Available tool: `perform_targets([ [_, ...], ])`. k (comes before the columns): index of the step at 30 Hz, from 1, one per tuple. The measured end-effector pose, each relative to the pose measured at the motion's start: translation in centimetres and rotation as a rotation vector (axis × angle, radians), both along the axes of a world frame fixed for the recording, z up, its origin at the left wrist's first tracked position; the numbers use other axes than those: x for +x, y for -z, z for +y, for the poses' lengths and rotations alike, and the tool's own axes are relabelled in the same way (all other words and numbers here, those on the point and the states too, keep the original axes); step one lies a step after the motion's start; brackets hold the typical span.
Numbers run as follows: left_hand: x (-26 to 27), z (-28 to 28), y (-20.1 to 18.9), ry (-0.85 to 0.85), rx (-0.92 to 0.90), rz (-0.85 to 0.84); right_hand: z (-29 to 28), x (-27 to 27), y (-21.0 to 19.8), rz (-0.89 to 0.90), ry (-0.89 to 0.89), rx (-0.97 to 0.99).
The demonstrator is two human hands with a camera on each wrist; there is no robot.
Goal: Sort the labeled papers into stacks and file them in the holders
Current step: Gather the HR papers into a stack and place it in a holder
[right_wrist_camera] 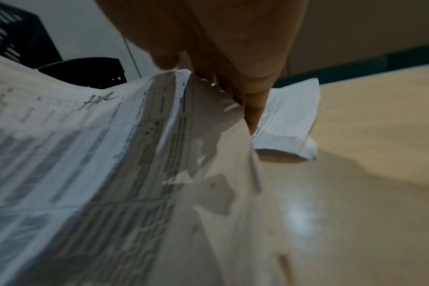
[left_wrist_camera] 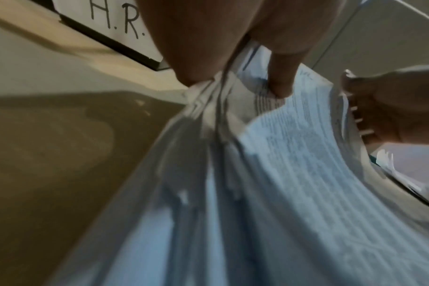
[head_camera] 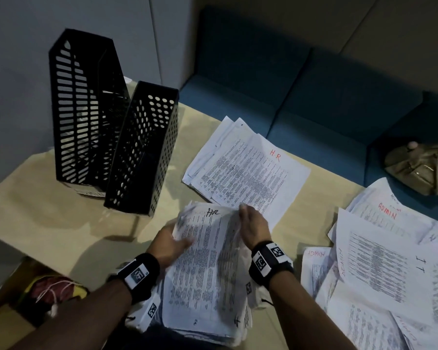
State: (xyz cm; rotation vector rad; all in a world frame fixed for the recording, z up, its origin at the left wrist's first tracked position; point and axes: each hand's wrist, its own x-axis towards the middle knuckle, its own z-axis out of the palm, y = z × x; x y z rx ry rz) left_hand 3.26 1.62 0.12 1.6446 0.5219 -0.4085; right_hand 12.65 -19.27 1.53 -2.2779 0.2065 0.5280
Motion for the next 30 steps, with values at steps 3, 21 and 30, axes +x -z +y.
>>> perform_targets([
  [3, 0.1, 1.3, 0.4, -0.01, 0.169, 0.037, -1.3, 2.8, 0.3, -0.077, 0.21, -0.297],
  [21, -2.6, 5.7, 6.0, -0.16, 0.186, 0.296, -0.5, 10.1, 2.9, 0.245, 0.482, -0.405],
  [30, -2.0, 4.9, 3.8, -0.157, 0.17, 0.276, -1.0, 10.2, 2.4, 0.291, 0.527, -0.272],
])
